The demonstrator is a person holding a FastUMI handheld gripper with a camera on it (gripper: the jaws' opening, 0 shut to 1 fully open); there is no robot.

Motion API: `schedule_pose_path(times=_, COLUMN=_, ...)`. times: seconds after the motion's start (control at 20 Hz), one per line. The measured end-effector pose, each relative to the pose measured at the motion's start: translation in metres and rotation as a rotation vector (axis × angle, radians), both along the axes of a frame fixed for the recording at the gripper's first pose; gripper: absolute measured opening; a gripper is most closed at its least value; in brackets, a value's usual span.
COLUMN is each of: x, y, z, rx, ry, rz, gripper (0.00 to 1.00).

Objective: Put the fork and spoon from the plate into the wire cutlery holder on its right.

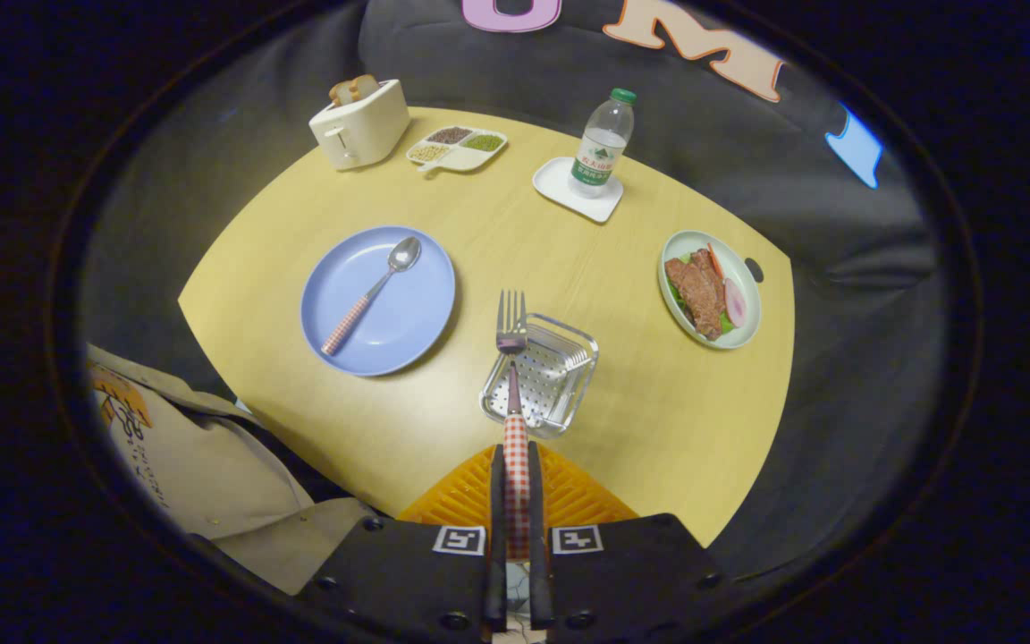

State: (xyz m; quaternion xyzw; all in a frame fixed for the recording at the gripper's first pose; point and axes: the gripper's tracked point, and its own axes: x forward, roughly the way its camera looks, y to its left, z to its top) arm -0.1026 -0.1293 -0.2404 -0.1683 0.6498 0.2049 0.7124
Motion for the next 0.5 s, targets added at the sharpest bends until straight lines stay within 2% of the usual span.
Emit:
schedule_pose_path(times=0.3, x=-0.005, y=-0.022, z=-0.008, rx=-0.046, ry=0.119, rz=0.101, gripper=0.13)
schedule_pose_path(times=0.5, x=0.007, y=-0.031, z=-0.019, rx=-0.107, ry=0.187, rz=0.16, gripper=0.13)
